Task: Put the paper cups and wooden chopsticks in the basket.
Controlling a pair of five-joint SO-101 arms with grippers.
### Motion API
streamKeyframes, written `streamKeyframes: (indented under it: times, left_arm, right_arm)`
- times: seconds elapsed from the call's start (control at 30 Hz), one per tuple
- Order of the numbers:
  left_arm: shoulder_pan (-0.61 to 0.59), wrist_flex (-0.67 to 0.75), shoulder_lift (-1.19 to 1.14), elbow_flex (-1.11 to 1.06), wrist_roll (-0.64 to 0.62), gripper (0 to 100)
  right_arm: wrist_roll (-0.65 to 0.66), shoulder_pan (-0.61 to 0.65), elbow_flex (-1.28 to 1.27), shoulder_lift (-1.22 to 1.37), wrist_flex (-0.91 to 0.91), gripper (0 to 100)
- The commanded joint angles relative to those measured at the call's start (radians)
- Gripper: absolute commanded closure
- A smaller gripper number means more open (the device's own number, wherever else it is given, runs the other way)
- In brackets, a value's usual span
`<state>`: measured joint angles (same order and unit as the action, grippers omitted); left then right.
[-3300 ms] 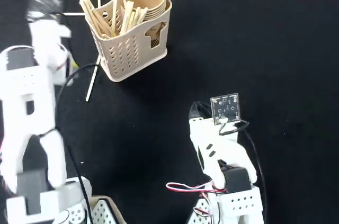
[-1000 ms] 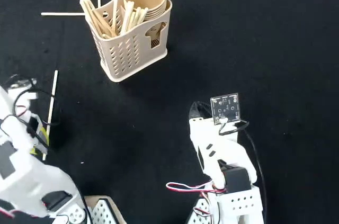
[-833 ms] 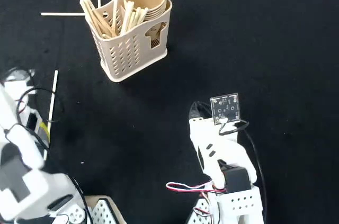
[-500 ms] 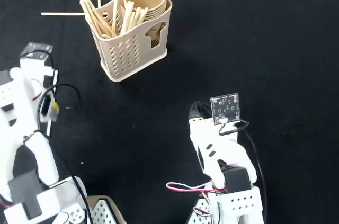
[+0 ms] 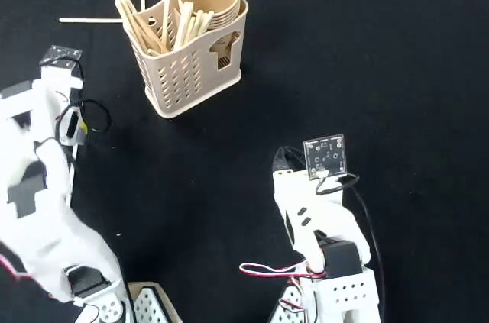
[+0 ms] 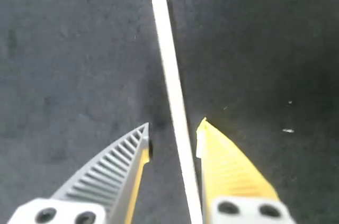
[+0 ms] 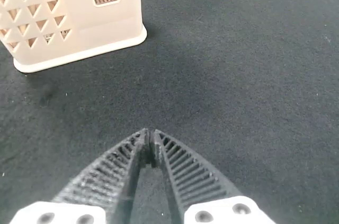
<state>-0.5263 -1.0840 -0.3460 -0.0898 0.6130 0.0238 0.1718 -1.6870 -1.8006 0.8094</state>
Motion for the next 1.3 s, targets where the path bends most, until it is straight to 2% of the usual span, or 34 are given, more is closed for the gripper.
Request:
streamKeyframes:
  times: [0.0,0.13,0.23,0.43,0.6,0.77,0.87,0.97,1.17,1.27]
  left_arm:
    - [0.042,-0.166,-0.164,0.248,-0.006,85]
    - [0.048,-0.334,-0.287,0.435,-0.006,87]
    - [0.041,-0.439,-0.33,0.541,-0.006,98]
    - [0.036,-0.572,-0.287,0.615,-0.012,97]
    - [0.036,-0.605,-0.06,0.568,-0.129,97]
    - [0.048,-0.559,0.334,0.398,-0.196,97]
    - [0.045,-0.413,0.601,0.263,-0.262,97]
    - [0.047,-0.175,0.827,0.117,-0.362,97]
    - [0.117,0.496,1.112,-0.222,-0.681,97]
    - [0.2,0.836,1.162,-0.36,-0.772,97]
  right_arm:
    - [0.002,0.011,0.005,-0.082,-0.015,98.6]
    - [0.002,0.011,0.005,-0.082,-0.015,98.6]
    - [0.002,0.011,0.005,-0.082,-0.015,98.6]
    - [0.002,0.011,0.007,-0.082,-0.015,98.6]
    - [0.002,0.011,0.007,-0.082,-0.015,98.6]
    - [0.002,0.011,0.007,-0.082,-0.015,98.6]
    - [0.002,0.011,0.007,-0.082,-0.014,98.6]
    - [0.002,0.011,0.007,-0.082,-0.014,98.6]
    - [0.002,0.011,0.007,-0.082,-0.014,98.6]
    - [0.002,0.011,0.007,-0.082,-0.014,98.6]
